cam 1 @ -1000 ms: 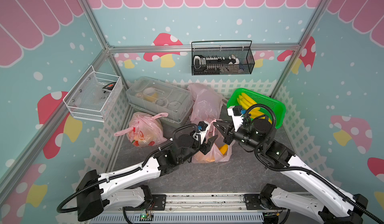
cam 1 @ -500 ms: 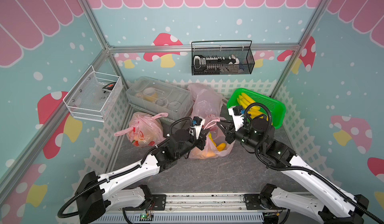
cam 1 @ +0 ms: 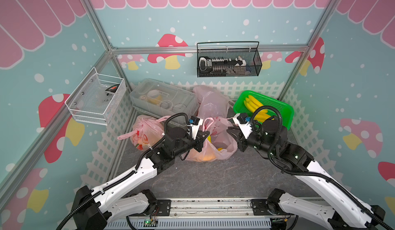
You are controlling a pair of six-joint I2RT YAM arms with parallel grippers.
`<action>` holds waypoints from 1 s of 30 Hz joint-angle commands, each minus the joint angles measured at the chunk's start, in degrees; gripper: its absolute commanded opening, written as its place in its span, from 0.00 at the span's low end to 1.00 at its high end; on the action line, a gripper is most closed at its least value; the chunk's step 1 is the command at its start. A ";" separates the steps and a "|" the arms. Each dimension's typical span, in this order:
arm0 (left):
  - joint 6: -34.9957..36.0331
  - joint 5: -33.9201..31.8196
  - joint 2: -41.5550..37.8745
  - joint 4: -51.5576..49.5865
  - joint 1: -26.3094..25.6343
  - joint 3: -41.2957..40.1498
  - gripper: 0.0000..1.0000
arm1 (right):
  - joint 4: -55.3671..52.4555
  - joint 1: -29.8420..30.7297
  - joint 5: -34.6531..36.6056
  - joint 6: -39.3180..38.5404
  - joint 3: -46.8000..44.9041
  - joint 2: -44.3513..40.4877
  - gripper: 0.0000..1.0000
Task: Place the banana into a plastic bag & tie a knot
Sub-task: Adjust the plastic bag at the center of the board, then cross the plastic bag at the center of the board.
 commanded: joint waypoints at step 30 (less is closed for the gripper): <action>1.10 4.59 -0.73 -2.62 0.41 1.77 0.00 | -11.78 -5.25 4.37 0.49 9.01 7.52 0.00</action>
